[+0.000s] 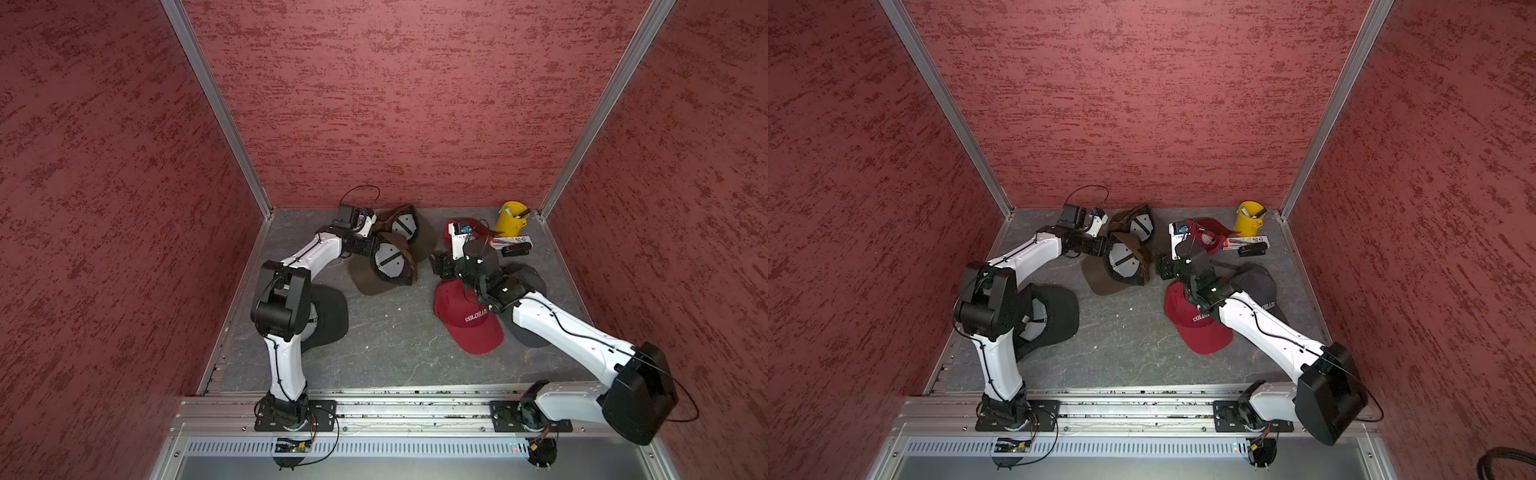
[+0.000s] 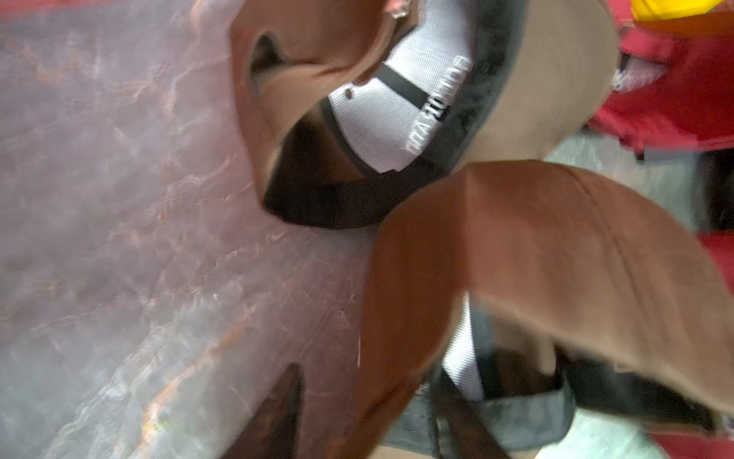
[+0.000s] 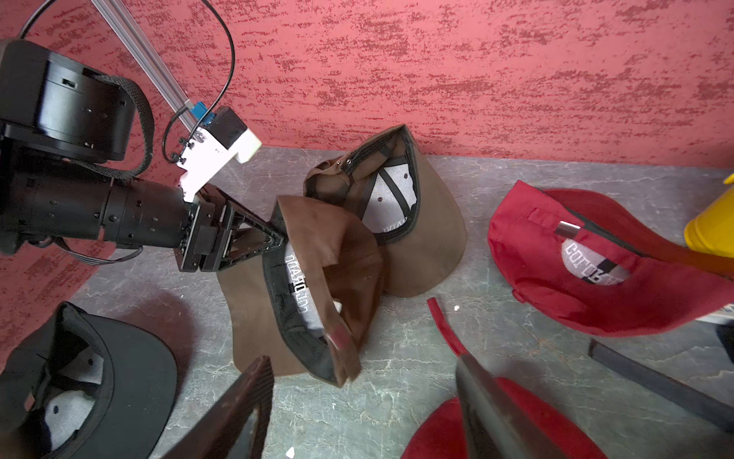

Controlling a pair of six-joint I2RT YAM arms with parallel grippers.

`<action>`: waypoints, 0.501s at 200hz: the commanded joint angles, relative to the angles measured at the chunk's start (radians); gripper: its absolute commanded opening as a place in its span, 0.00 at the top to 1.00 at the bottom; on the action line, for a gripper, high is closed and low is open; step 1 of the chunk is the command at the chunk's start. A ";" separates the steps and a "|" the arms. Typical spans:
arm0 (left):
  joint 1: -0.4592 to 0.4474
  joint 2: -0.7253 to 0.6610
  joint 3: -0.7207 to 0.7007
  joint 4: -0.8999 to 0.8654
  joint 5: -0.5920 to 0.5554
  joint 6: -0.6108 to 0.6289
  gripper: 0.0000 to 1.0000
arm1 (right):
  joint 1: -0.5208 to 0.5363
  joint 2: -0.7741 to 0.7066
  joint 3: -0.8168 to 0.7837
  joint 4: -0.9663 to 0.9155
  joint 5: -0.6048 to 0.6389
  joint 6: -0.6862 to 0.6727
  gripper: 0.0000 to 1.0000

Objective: Open the adjustable buckle of the baseball cap
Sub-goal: Pick up the baseball cap from the center of the board.

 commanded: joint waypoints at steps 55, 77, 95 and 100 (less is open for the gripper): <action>0.015 -0.139 -0.165 0.061 0.161 -0.155 1.00 | -0.003 -0.010 -0.025 0.037 -0.047 0.016 0.30; 0.026 -0.214 -0.228 0.096 0.194 -0.217 1.00 | -0.003 -0.010 -0.023 0.035 -0.052 0.011 0.30; 0.039 -0.280 -0.276 0.135 0.234 -0.293 1.00 | -0.004 -0.011 -0.022 0.033 -0.057 0.004 0.30; 0.044 -0.297 -0.288 0.149 0.249 -0.315 1.00 | -0.004 -0.009 -0.023 0.034 -0.061 0.002 0.30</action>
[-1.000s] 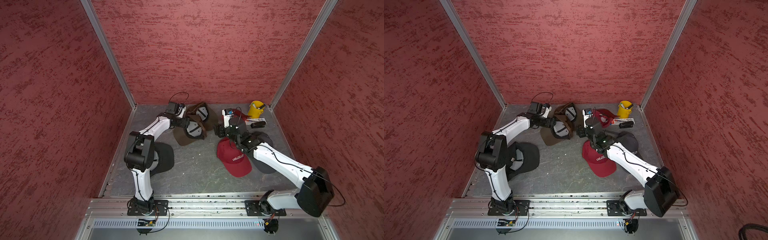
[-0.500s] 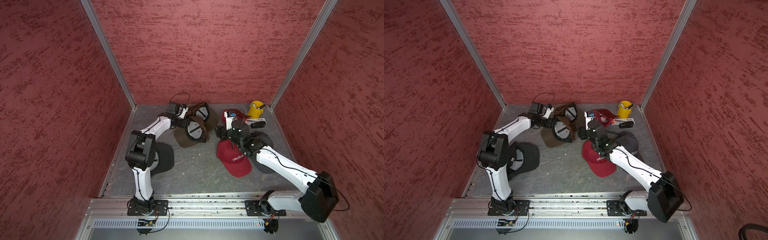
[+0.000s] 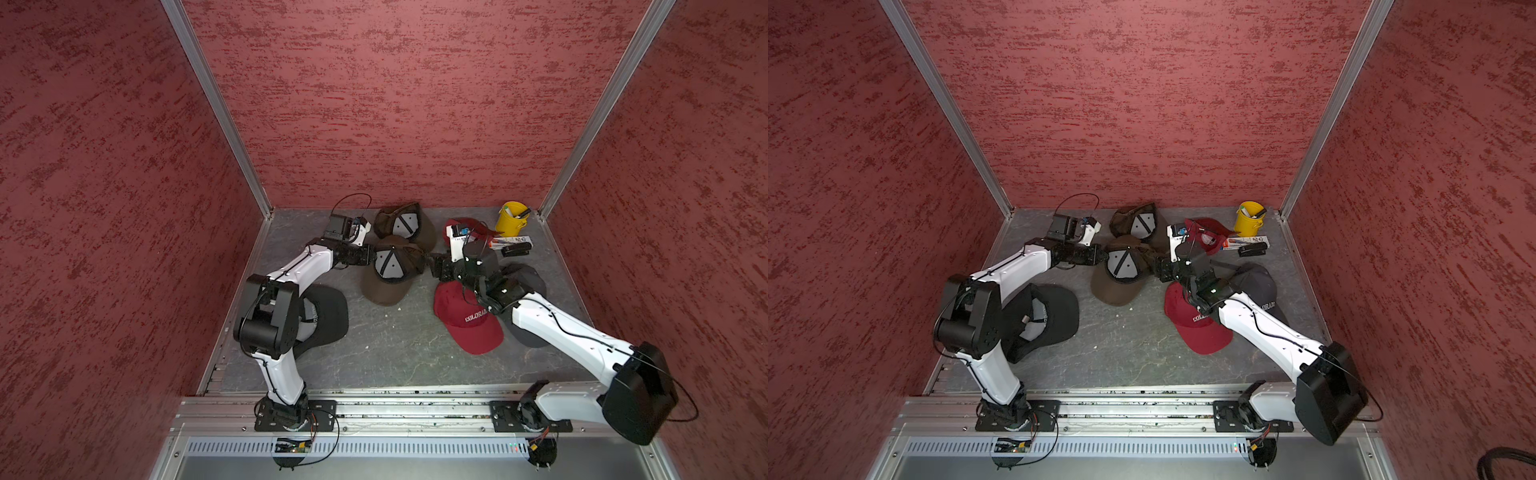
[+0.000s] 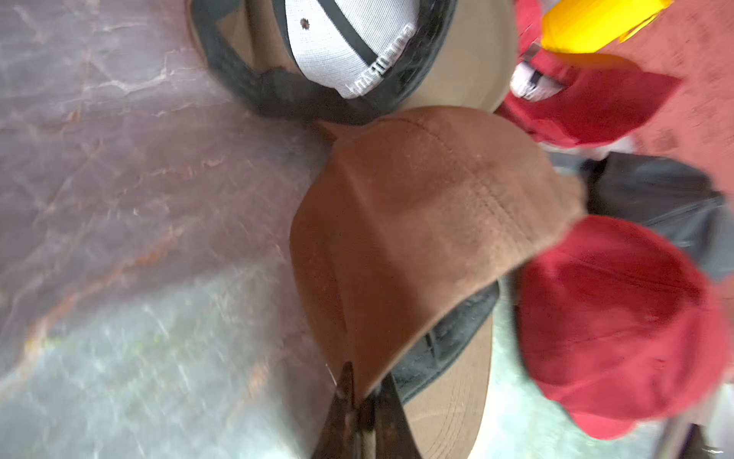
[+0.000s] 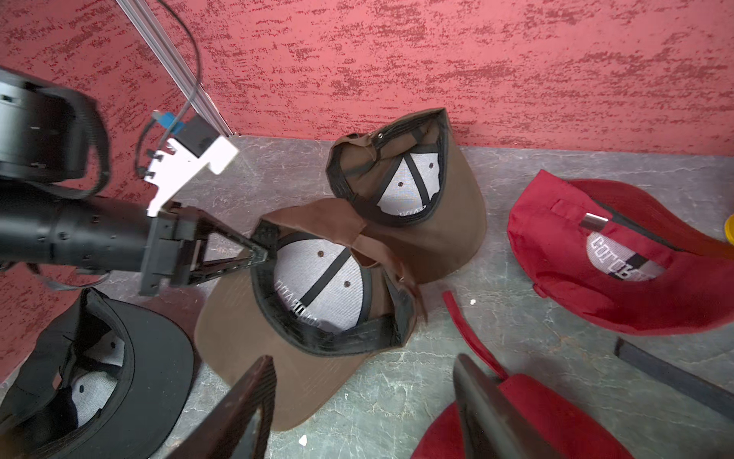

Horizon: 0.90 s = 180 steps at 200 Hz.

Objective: Open the adjustable buckle of the baseball cap
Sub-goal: Pick up the baseball cap from the center of the board.

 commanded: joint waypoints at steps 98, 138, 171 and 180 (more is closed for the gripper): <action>0.072 -0.357 -0.286 0.438 0.201 -0.429 1.00 | -0.004 -0.070 -0.024 0.076 -0.039 -0.019 0.26; 0.070 -0.396 -0.329 0.536 0.258 -0.494 1.00 | -0.021 -0.097 -0.069 0.185 -0.092 0.034 0.26; 0.063 -0.425 -0.356 0.582 0.285 -0.519 1.00 | -0.043 -0.085 -0.078 0.231 -0.133 0.073 0.26; 0.057 -0.433 -0.363 0.591 0.289 -0.522 1.00 | -0.048 -0.081 -0.080 0.254 -0.144 0.082 0.26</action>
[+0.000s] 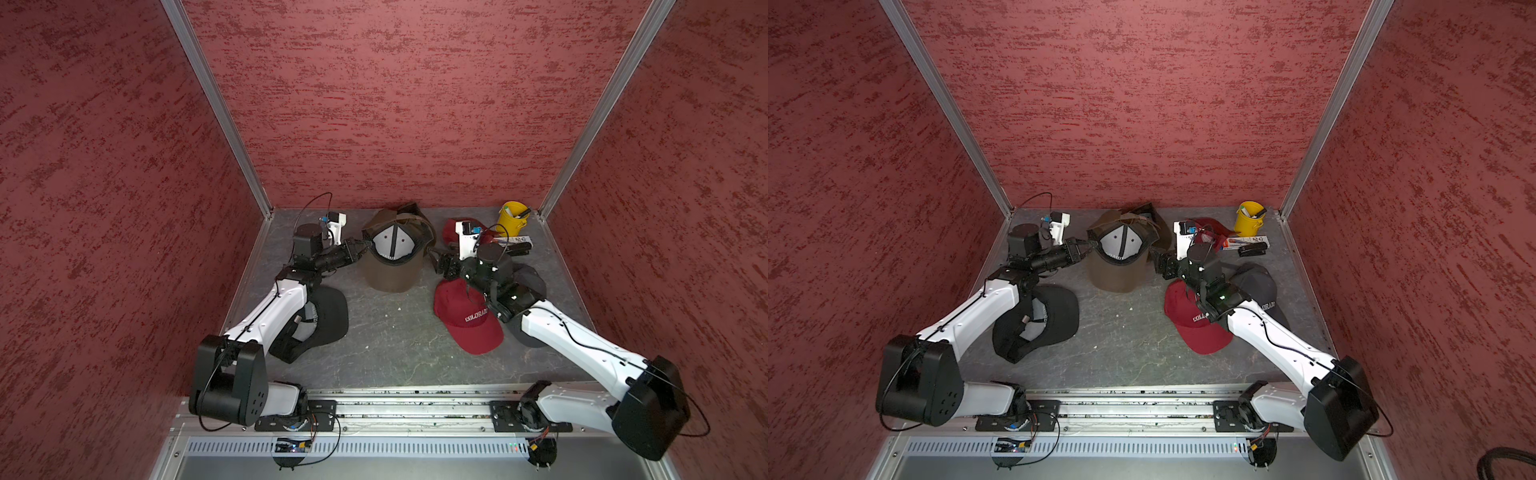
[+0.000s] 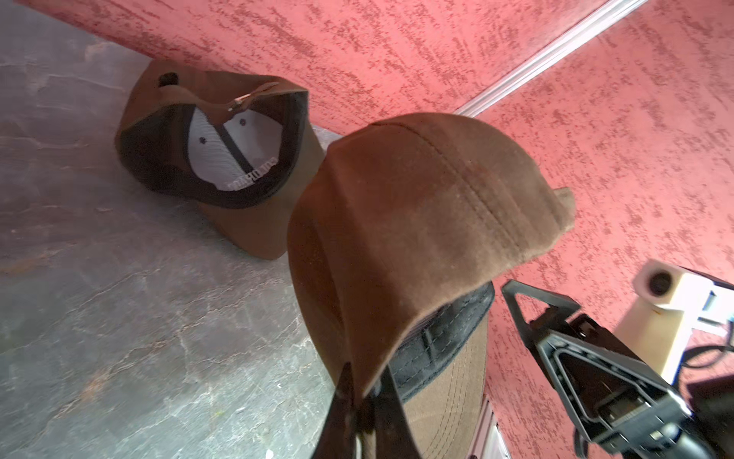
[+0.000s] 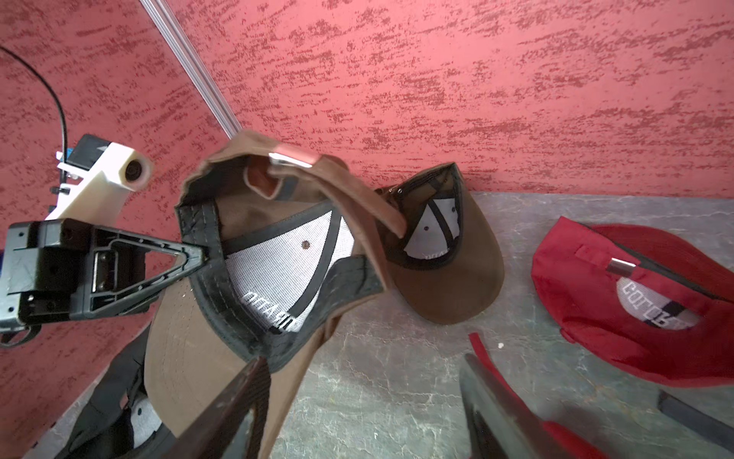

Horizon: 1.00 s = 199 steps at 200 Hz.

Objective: Open the adjustable buckle of the baseball cap
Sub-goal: Pick up the baseball cap from the center of the board.

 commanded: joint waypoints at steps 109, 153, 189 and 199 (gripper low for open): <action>-0.043 -0.102 -0.079 0.174 0.063 -0.035 1.00 | -0.053 0.060 -0.022 0.258 -0.142 0.175 0.31; -0.065 -0.095 -0.082 0.181 0.059 -0.030 1.00 | -0.052 0.058 -0.027 0.285 -0.115 0.172 0.58; -0.079 -0.088 -0.081 0.166 0.052 -0.015 1.00 | -0.052 0.026 -0.045 0.322 -0.085 0.146 0.78; -0.084 -0.085 -0.079 0.162 0.051 -0.010 1.00 | -0.053 0.017 -0.046 0.324 -0.077 0.138 0.82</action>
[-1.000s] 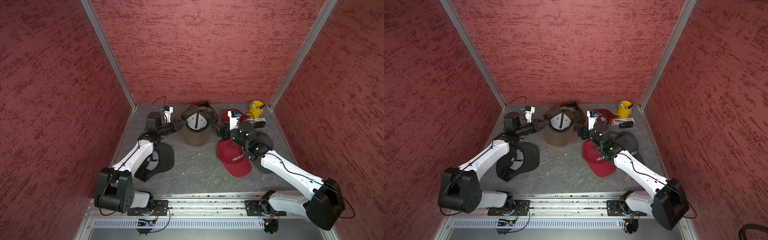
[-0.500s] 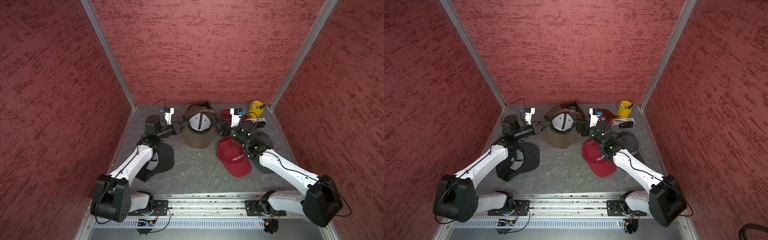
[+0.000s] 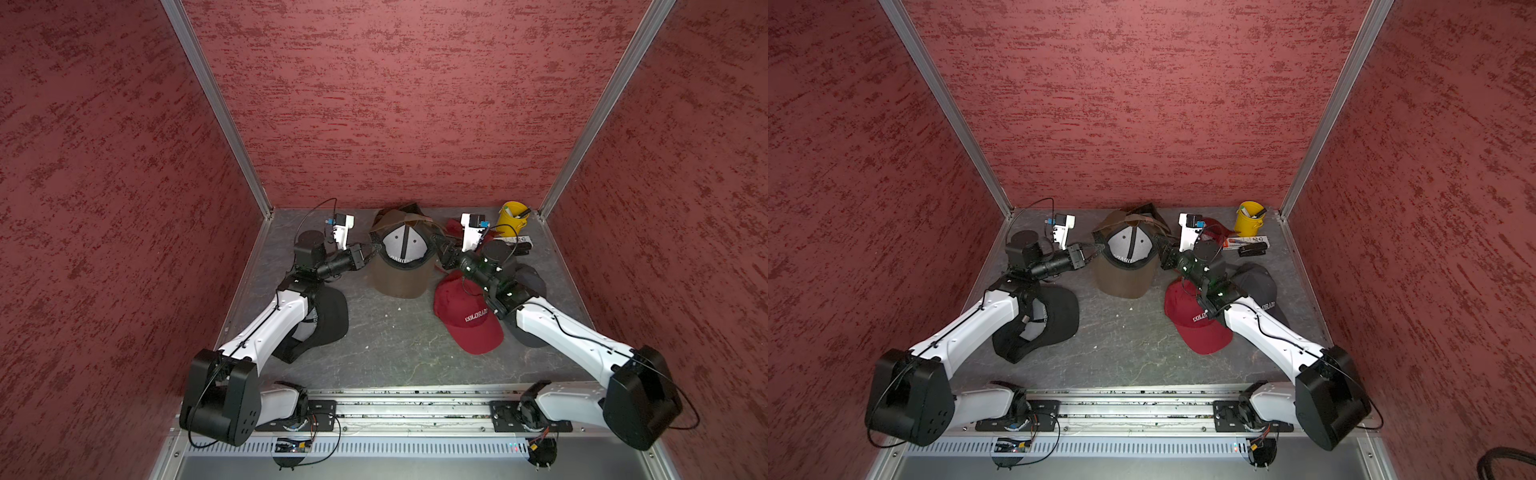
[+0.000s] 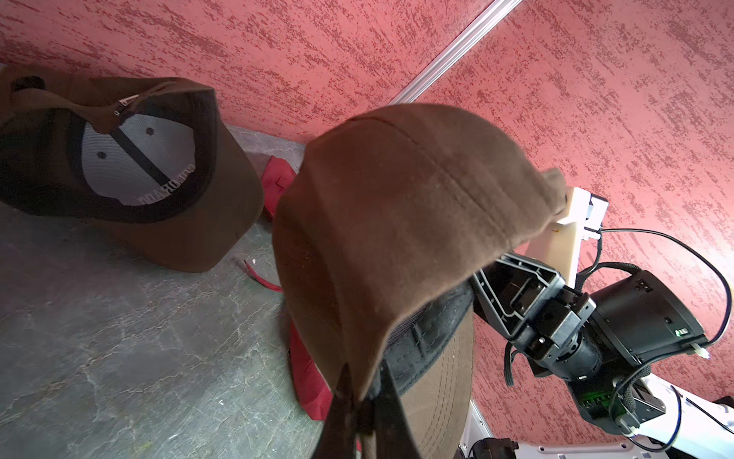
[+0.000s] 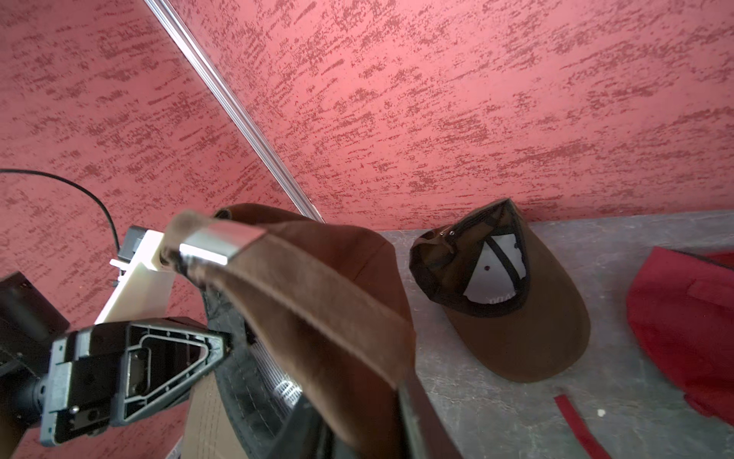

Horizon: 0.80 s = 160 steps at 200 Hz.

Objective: Open the adjustable buckle of the baseball cap
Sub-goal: Pick up the baseball cap from the center of the board.

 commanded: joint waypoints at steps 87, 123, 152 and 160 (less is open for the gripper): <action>-0.080 0.022 0.090 -0.182 -0.044 0.167 0.65 | -0.007 -0.080 0.008 0.023 0.087 -0.108 1.00; -0.126 0.000 0.140 -0.316 -0.118 0.277 0.41 | -0.007 -0.093 0.053 -0.047 0.111 -0.154 1.00; -0.174 -0.022 0.149 -0.329 -0.142 0.313 0.37 | -0.008 -0.093 0.074 -0.073 0.123 -0.182 1.00; -0.190 -0.030 0.160 -0.343 -0.155 0.333 0.36 | -0.008 -0.092 0.079 -0.080 0.128 -0.190 1.00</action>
